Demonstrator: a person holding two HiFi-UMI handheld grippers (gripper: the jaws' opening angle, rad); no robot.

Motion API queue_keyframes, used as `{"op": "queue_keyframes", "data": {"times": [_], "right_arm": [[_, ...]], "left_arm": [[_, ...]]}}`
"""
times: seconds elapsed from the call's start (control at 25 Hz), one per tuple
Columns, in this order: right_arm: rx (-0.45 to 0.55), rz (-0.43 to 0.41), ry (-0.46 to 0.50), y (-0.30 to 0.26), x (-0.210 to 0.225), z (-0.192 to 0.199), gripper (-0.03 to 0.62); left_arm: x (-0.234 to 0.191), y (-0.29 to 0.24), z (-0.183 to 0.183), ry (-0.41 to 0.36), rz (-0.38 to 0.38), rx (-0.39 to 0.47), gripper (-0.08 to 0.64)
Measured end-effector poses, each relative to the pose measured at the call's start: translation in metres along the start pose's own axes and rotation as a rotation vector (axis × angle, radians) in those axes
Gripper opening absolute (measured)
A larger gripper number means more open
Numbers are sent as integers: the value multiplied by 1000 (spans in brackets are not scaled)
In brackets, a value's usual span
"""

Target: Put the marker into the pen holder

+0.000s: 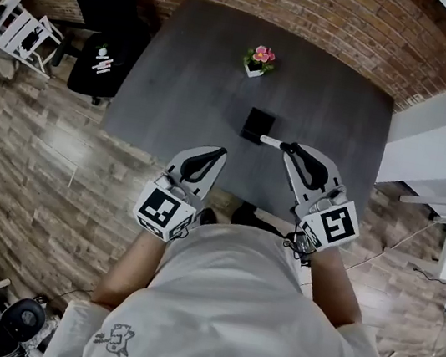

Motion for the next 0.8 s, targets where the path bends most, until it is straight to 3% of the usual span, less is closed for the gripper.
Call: {"op": "queue_keyframes", "data": {"times": [0.32,0.8], "right_arm": [[-89,-76,-25,-37,40,41,71],[-216,-135,-100,-74,90,113,72]], "left_arm": [[-20,-35,10,14,-61,-56,11],[-26,-80,53,96,-67,-159,11]]}}
Point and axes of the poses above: the fingertips, and each gripper's own axes: y backward along the fingers, x to its right, z out of its underside, the point moved 4 cm from there along y, backward along the fingers, and after that the axes turned 8 degrees about -y, right-handed, at the moved point
